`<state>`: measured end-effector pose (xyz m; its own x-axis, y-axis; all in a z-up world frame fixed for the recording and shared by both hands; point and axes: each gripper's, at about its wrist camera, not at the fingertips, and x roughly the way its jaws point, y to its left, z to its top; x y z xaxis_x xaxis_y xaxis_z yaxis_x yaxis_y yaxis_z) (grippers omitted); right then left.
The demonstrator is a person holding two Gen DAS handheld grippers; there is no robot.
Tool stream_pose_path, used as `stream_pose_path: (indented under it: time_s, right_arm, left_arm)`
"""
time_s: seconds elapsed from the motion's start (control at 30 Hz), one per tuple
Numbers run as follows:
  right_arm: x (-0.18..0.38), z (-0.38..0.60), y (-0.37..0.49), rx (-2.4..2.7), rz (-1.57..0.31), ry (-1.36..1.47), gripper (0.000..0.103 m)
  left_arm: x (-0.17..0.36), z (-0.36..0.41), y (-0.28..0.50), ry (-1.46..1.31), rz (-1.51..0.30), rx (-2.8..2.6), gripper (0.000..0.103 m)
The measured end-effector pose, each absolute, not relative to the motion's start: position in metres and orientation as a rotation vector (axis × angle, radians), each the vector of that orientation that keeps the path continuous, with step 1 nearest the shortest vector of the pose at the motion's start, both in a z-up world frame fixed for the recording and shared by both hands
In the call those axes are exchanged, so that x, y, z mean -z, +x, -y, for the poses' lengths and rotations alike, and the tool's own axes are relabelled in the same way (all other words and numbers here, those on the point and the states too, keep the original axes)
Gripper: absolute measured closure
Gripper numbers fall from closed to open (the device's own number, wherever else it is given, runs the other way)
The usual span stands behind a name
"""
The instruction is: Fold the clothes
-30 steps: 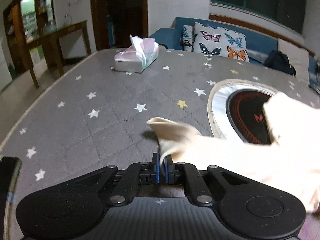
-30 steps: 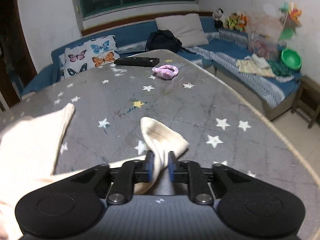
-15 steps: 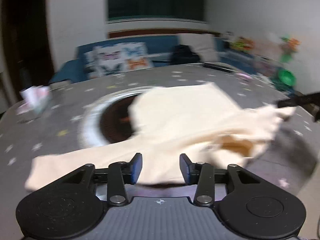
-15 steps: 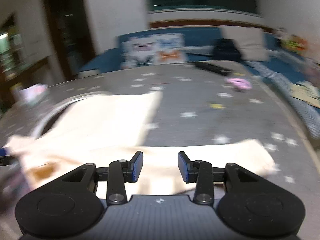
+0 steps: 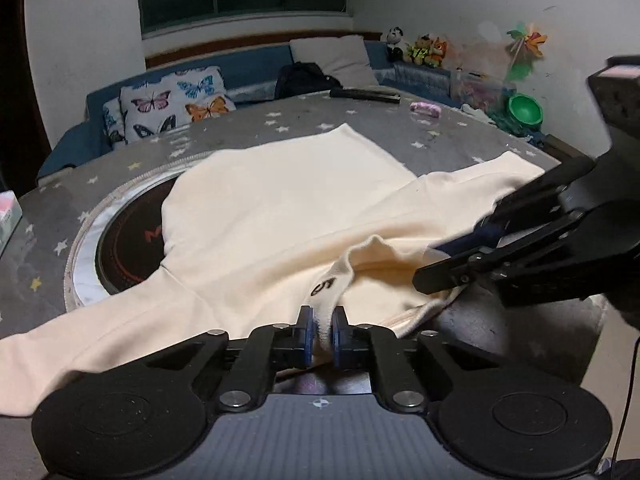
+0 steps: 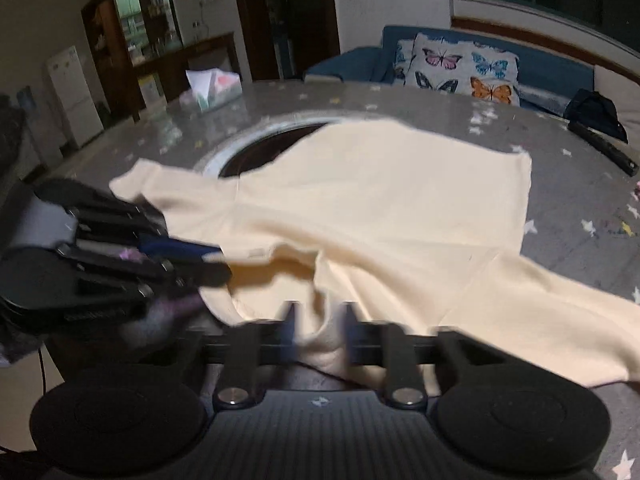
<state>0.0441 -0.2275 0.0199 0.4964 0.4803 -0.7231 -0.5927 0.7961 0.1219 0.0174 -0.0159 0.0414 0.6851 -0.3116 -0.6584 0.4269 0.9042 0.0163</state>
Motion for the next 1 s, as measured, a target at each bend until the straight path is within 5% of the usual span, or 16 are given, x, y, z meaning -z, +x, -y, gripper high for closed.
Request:
stream_pose_path:
  time_s: [0.33,0.5,0.7,1.0]
  right_arm:
    - [-0.029,0.235,-0.015,-0.810,-0.903,-0.277,0.101]
    - [-0.031,0.235,-0.019,-0.885,-0.938,-0.263,0.084]
    - [-0.060,0.255,0.015,-0.763,-0.817,-0.196,0.082]
    - [-0.022,0.278,0.086,-0.562,-0.886,-0.135,0.073]
  left_arm:
    - [-0.036,0.011,-0.019,0.245,-0.751,0.540,0.094]
    - [-0.044,0.002,-0.021,0.234,-0.741,0.566,0.090]
    - [-0.063,-0.006,0.003,0.184,-0.663,0.499,0.090]
    - [-0.029,0.021,0.055,0.192,-0.782,0.501,0.090]
